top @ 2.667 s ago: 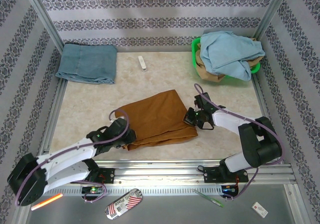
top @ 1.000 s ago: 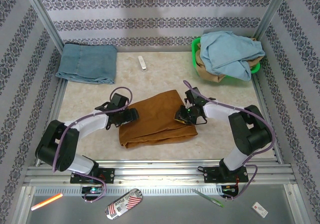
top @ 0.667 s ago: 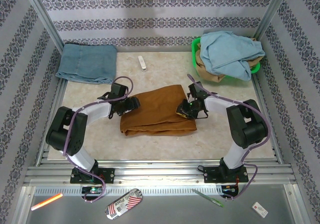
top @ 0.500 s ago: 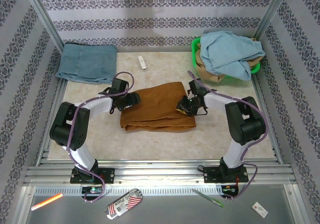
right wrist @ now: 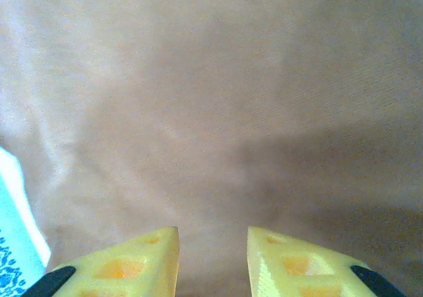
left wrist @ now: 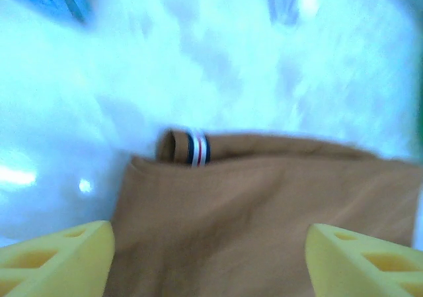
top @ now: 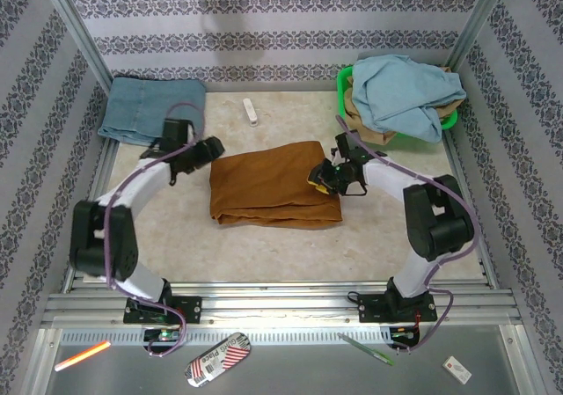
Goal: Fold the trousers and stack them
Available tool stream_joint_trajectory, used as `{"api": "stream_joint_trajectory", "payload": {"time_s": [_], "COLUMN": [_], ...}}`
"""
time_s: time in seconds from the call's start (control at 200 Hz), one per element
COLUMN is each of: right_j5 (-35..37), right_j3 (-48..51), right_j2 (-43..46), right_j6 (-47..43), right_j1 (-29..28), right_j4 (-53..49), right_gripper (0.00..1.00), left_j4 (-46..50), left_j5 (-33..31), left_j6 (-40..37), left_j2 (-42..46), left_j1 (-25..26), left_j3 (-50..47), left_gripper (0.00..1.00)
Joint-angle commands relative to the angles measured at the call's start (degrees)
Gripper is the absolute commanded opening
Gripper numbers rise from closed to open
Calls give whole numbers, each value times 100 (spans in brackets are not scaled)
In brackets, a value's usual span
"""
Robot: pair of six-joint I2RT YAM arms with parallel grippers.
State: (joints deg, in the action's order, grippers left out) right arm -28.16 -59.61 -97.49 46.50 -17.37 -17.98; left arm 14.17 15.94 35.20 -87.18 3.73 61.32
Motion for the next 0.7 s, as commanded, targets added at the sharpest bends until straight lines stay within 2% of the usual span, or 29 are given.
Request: {"api": "stream_joint_trajectory", "payload": {"time_s": [0.0,0.13,0.305,0.475,0.63,0.694], "right_j5": [-88,-178,-130,-119,-129,-127], "right_j3": [-56,53,208,283,286,281], "right_j2": [457,670,976,1091,979,898], "right_j6": [-67,-1,35,-37,-68,-58], "right_j1": [-25,-143,-263,-268,-211,-176], "right_j4": [-223,-208,-224,-267,-285,-268], "right_gripper": [36,41,52,57,57,57], "left_j4": [39,-468,-954,-1282,-1671,-1512], "left_j5": [-247,-204,93,486,545,535], "left_j6": [215,659,884,868,1135,1160], "left_j2": [259,8,-920,-2111,-3062,-3470], "left_j1": [-700,-1522,-2181,-2524,-2725,-2753], "left_j3": [169,130,618,1328,1728,2056], "left_gripper": [71,69,69,67,63,62]}}
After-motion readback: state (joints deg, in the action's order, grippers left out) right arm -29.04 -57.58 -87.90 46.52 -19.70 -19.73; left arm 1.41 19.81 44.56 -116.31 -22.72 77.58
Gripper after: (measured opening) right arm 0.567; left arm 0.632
